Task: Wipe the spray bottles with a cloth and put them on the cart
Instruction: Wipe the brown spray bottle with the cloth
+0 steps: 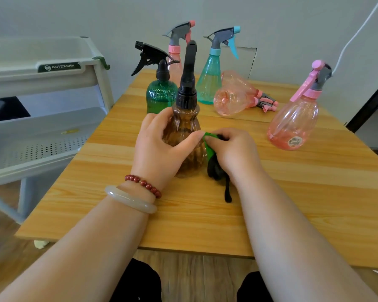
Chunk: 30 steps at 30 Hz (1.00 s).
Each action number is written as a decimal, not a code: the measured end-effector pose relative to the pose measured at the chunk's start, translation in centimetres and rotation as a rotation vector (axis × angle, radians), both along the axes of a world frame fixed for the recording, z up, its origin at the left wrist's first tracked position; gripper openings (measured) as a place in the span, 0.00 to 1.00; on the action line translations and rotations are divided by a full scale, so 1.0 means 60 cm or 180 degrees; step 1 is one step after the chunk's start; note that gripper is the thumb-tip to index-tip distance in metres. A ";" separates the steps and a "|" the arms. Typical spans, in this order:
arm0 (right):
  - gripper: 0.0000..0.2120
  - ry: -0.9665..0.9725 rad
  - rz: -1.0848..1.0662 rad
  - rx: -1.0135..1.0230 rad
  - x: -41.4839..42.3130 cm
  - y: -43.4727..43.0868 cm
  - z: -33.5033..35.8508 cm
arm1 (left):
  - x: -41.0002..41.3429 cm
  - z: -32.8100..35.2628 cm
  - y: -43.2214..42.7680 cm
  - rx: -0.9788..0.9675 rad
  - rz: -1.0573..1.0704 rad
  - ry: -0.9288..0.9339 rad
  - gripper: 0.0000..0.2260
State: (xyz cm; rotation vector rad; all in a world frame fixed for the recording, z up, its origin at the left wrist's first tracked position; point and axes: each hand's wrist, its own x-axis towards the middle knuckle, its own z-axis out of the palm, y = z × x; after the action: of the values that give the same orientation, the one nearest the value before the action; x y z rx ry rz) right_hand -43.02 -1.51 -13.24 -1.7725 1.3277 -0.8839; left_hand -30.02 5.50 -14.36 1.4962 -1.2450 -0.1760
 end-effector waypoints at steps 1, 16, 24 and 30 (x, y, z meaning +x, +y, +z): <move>0.05 -0.0147 -0.0035 -0.0053 0.001 0.003 0.001 | -0.001 0.001 0.000 0.0002 -0.0018 0.0123 0.22; 0.05 -0.1047 0.0098 -0.0343 0.005 0.012 0.008 | -0.005 -0.004 -0.003 0.0127 -0.0346 0.0333 0.17; 0.04 0.0149 -0.0067 0.0244 -0.005 0.000 0.010 | -0.002 -0.005 -0.006 0.0246 -0.0149 0.0090 0.25; 0.06 -0.1585 0.0321 -0.0248 0.003 0.017 0.013 | -0.002 -0.004 -0.006 0.0203 -0.0159 0.0007 0.26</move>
State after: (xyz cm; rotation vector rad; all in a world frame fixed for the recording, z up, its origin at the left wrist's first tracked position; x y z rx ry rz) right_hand -42.84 -0.51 -12.46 -1.5236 0.8843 -1.2339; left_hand -30.14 5.17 -14.63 1.5197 -1.2862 -0.2525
